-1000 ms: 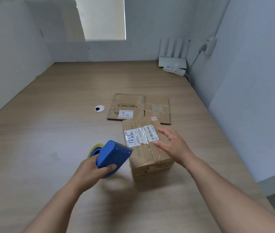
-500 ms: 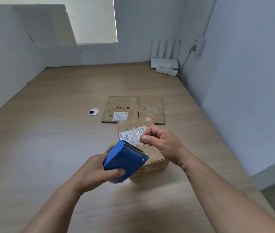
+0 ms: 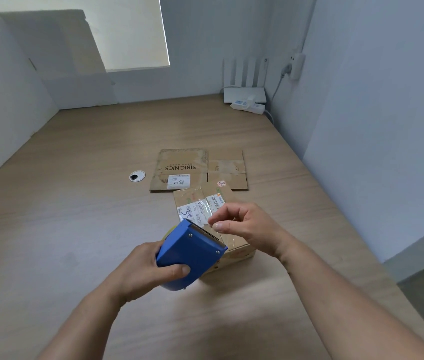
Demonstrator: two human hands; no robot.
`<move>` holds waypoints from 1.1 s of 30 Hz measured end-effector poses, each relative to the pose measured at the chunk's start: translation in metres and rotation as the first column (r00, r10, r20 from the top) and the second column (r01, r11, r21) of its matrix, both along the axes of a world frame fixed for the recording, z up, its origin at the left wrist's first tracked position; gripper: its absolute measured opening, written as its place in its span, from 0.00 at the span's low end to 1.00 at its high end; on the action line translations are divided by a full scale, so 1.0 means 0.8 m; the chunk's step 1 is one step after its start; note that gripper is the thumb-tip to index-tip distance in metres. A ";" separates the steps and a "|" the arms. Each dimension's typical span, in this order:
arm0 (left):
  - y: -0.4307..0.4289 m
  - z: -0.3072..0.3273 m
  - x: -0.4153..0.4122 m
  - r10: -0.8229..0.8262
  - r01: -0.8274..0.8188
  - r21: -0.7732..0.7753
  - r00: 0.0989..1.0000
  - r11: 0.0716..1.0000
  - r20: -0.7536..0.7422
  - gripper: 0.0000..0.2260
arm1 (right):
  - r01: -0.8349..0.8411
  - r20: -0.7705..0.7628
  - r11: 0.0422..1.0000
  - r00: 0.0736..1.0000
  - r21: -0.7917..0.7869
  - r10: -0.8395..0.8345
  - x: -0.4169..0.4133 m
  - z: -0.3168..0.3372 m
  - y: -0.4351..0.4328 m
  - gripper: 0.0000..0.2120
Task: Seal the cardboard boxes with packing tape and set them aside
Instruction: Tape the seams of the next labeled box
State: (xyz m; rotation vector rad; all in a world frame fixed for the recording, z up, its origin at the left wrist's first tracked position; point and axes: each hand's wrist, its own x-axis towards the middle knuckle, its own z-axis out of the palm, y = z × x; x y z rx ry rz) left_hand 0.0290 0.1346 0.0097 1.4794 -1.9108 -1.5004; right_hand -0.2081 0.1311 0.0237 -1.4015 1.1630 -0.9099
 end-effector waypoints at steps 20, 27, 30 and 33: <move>-0.019 0.054 0.019 0.065 -0.076 0.030 0.955 0.997 0.289 0.46 | 0.532 -0.070 0.846 0.846 0.036 -0.529 -0.045 -0.043 0.009 0.12; -0.020 0.041 0.069 0.006 -0.093 0.141 0.854 0.986 0.521 0.50 | 0.615 -0.217 0.773 0.785 0.156 -0.581 -0.076 -0.105 0.026 0.14; -0.031 0.029 0.066 0.025 -0.114 0.125 0.831 0.986 0.555 0.46 | 0.616 -0.251 0.770 0.782 0.170 -0.570 -0.071 -0.113 0.020 0.13; -0.036 0.017 0.063 0.029 -0.119 0.113 0.804 0.986 0.594 0.40 | 0.624 -0.273 0.762 0.774 0.174 -0.572 -0.071 -0.120 0.019 0.12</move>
